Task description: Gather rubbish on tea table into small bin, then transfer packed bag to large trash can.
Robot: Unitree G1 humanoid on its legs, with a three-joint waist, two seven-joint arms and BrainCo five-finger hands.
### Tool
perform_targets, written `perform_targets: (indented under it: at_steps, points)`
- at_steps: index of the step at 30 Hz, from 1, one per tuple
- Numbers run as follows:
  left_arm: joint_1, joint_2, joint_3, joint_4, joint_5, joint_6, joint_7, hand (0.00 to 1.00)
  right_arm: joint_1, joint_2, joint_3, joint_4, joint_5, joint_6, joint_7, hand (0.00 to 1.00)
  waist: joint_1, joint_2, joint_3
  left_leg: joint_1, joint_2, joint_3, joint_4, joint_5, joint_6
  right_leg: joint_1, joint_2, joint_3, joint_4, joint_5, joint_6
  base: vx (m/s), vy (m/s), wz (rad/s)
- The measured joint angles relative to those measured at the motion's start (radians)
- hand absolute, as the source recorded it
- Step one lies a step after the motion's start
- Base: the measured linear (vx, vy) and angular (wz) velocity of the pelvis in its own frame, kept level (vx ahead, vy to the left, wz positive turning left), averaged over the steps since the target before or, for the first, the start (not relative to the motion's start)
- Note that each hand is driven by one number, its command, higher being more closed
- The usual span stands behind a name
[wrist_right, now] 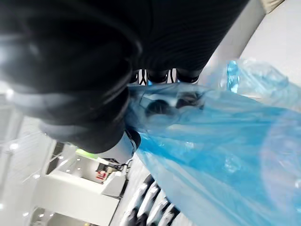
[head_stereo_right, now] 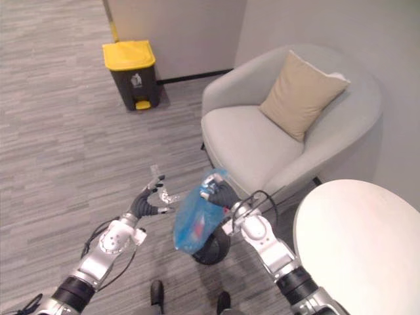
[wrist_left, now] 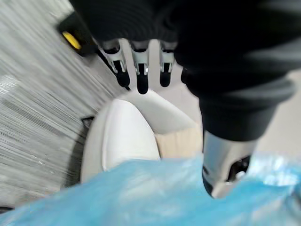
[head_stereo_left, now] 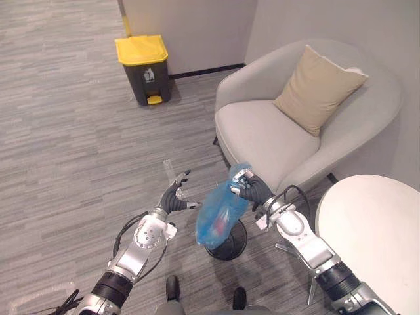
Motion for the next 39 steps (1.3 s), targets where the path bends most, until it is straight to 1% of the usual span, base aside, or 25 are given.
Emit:
perform_targets:
  at_steps: [2, 3, 7, 10, 13, 15, 16, 17, 19, 20, 21, 22, 26, 31, 39]
  points:
    - [-0.012, 0.000, -0.041, 0.000, 0.005, -0.003, -0.006, 0.00, -0.018, -0.013, 0.029, -0.004, 0.024, 0.000, 0.008, 1.00, -0.005, 0.001, -0.002, 0.013, 0.000, -0.001, 0.000, 0.000, 0.000, 0.012, 0.000, 0.004, -0.006, 0.005, 0.001, -0.07, 0.011, -0.11]
    - [-0.015, 0.000, -0.061, 0.000, 0.012, -0.013, -0.017, 0.00, -0.032, -0.020, 0.054, -0.008, 0.038, 0.000, 0.012, 1.00, -0.008, 0.001, -0.008, 0.016, 0.000, 0.000, -0.001, -0.001, 0.000, 0.011, 0.000, 0.008, -0.014, 0.011, 0.002, -0.09, 0.014, -0.07]
    - [-0.048, -0.011, -0.134, 0.005, 0.033, -0.017, -0.021, 0.00, -0.072, -0.016, 0.114, -0.069, 0.086, -0.002, 0.020, 1.00, -0.011, 0.002, -0.012, 0.016, 0.000, 0.001, -0.002, -0.001, -0.001, 0.009, 0.001, 0.021, -0.024, 0.023, 0.003, -0.08, 0.011, -0.08]
    - [-0.072, -0.040, -0.159, 0.041, 0.033, -0.018, -0.019, 0.00, -0.087, -0.011, 0.132, -0.084, 0.108, -0.002, 0.023, 1.00, -0.011, -0.001, -0.018, 0.015, -0.001, 0.002, -0.007, 0.000, -0.002, 0.010, 0.001, 0.026, -0.034, 0.033, 0.005, -0.04, 0.008, -0.05]
    - [-0.080, -0.072, -0.164, 0.068, 0.045, -0.018, -0.015, 0.00, -0.086, 0.015, 0.133, -0.084, 0.111, 0.000, 0.023, 1.00, -0.011, -0.002, -0.021, 0.014, -0.001, 0.003, -0.007, 0.001, -0.003, 0.009, 0.001, 0.029, -0.037, 0.037, 0.005, 0.00, 0.003, -0.02]
    - [-0.087, -0.097, -0.164, 0.092, 0.065, -0.017, 0.004, 0.00, -0.087, 0.030, 0.139, -0.084, 0.125, 0.001, 0.021, 1.00, -0.011, -0.003, -0.023, 0.013, -0.001, 0.004, -0.006, 0.002, -0.004, 0.009, 0.002, 0.030, -0.041, 0.040, 0.004, 0.00, 0.000, 0.00]
    - [-0.087, -0.119, -0.164, 0.114, 0.079, -0.016, 0.018, 0.00, -0.086, 0.035, 0.152, -0.084, 0.127, 0.005, 0.019, 1.00, -0.011, -0.004, -0.035, 0.007, -0.001, 0.004, -0.004, 0.003, -0.005, 0.009, 0.002, 0.031, -0.049, 0.046, 0.004, 0.04, -0.004, -0.02]
    - [-0.088, -0.143, -0.162, 0.141, 0.097, -0.014, 0.035, 0.00, -0.086, 0.049, 0.163, -0.084, 0.127, 0.015, 0.016, 1.00, -0.012, -0.004, -0.043, 0.002, 0.000, 0.004, -0.002, 0.005, -0.005, 0.009, 0.004, 0.032, -0.051, 0.049, 0.003, 0.05, -0.005, -0.02]
    - [-0.092, -0.165, -0.160, 0.170, 0.124, -0.010, 0.061, 0.00, -0.086, 0.065, 0.163, -0.084, 0.130, 0.028, 0.010, 1.00, -0.012, -0.004, -0.043, 0.002, 0.001, 0.003, -0.001, 0.006, -0.006, 0.008, 0.005, 0.032, -0.051, 0.050, 0.002, 0.02, -0.003, -0.01]
    - [-0.097, -0.181, -0.160, 0.192, 0.151, -0.007, 0.079, 0.00, -0.086, 0.065, 0.163, -0.084, 0.150, 0.033, 0.003, 1.00, -0.011, -0.004, -0.044, 0.002, 0.002, 0.002, -0.001, 0.007, -0.007, 0.009, 0.006, 0.031, -0.051, 0.051, 0.001, 0.00, 0.000, 0.00]
    - [-0.100, -0.185, -0.160, 0.200, 0.157, -0.006, 0.084, 1.00, -0.087, 0.065, 0.163, -0.084, 0.153, 0.035, 0.000, 1.00, -0.011, -0.004, -0.044, 0.002, 0.003, 0.002, -0.001, 0.007, -0.007, 0.009, 0.007, 0.031, -0.051, 0.051, 0.000, 0.00, 0.000, 0.00]
    - [-0.108, -0.193, -0.159, 0.221, 0.177, 0.000, 0.096, 1.00, -0.086, 0.066, 0.163, -0.084, 0.167, 0.039, -0.005, 1.00, -0.011, -0.004, -0.044, 0.002, 0.004, 0.002, -0.001, 0.008, -0.008, 0.009, 0.008, 0.032, -0.050, 0.052, -0.001, 0.00, 0.000, 0.00]
    - [-0.126, -0.207, -0.150, 0.283, 0.227, 0.016, 0.099, 1.00, -0.087, 0.080, 0.163, -0.084, 0.189, 0.050, -0.019, 1.00, -0.012, -0.004, -0.044, 0.008, 0.012, 0.002, -0.002, 0.011, -0.011, 0.007, 0.015, 0.036, -0.049, 0.055, -0.005, -0.05, -0.006, -0.04]
    - [-0.125, -0.216, -0.151, 0.335, 0.228, 0.026, 0.099, 1.00, -0.090, 0.108, 0.163, -0.084, 0.195, 0.058, -0.027, 1.00, -0.012, -0.004, -0.044, 0.016, 0.018, 0.003, -0.007, 0.008, -0.017, 0.005, 0.022, 0.045, -0.049, 0.056, -0.006, -0.05, -0.008, -0.06]
    - [-0.122, -0.216, -0.150, 0.371, 0.225, 0.029, 0.097, 1.00, -0.104, 0.113, 0.163, -0.084, 0.193, 0.058, -0.025, 1.00, -0.012, -0.004, -0.044, 0.015, 0.018, 0.003, -0.006, 0.007, -0.018, 0.000, 0.022, 0.052, -0.049, 0.058, -0.006, -0.01, 0.000, -0.03]
